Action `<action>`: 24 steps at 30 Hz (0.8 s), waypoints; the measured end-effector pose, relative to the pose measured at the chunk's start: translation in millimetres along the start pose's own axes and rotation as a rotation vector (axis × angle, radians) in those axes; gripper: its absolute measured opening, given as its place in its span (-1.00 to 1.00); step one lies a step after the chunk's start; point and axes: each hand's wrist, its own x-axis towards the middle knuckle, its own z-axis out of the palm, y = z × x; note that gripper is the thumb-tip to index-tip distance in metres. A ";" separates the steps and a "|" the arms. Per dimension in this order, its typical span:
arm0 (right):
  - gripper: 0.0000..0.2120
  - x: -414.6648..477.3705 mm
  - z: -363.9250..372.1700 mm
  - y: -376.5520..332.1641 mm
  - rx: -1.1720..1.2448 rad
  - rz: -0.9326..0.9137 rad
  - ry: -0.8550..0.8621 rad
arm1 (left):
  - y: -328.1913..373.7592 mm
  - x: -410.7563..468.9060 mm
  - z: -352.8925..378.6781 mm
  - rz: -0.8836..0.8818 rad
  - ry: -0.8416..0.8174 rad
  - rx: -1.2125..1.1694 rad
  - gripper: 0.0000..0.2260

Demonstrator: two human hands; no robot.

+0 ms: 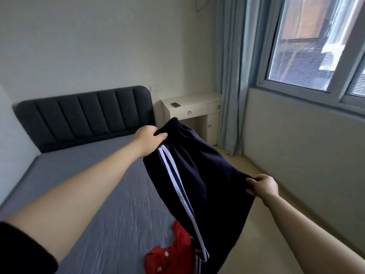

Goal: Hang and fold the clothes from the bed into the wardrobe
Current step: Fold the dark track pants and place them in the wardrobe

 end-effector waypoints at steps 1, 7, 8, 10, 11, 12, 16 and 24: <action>-0.86 0.9 -12.0 9.1 -0.002 0.016 0.029 | 6.6 0.2 13.2 0.003 -0.026 -0.011 -0.65; -0.83 6.5 -55.2 42.7 -0.078 0.051 0.125 | 16.5 -1.0 72.1 0.010 -0.105 -0.121 -0.69; -0.83 8.3 -55.7 44.9 -0.095 0.051 0.132 | 12.0 -2.9 78.7 0.001 -0.108 -0.134 -0.68; -0.82 10.7 -48.1 47.3 -0.153 0.042 0.134 | -4.7 -10.0 87.9 -0.029 -0.118 -0.162 -0.65; -0.81 11.4 -39.1 46.8 -0.191 0.031 0.119 | -17.5 -13.9 89.9 -0.055 -0.117 -0.174 -0.64; -0.80 12.6 -25.8 45.3 -0.228 0.017 0.095 | -33.1 -17.1 90.0 -0.089 -0.108 -0.188 -0.63; -0.76 15.5 52.9 37.5 -0.388 -0.062 -0.057 | -110.9 -33.0 78.5 -0.245 -0.044 -0.151 -0.64; -0.81 -18.3 282.0 58.8 -0.598 -0.140 -0.434 | -313.2 -110.2 58.7 -0.618 0.047 -0.082 -0.66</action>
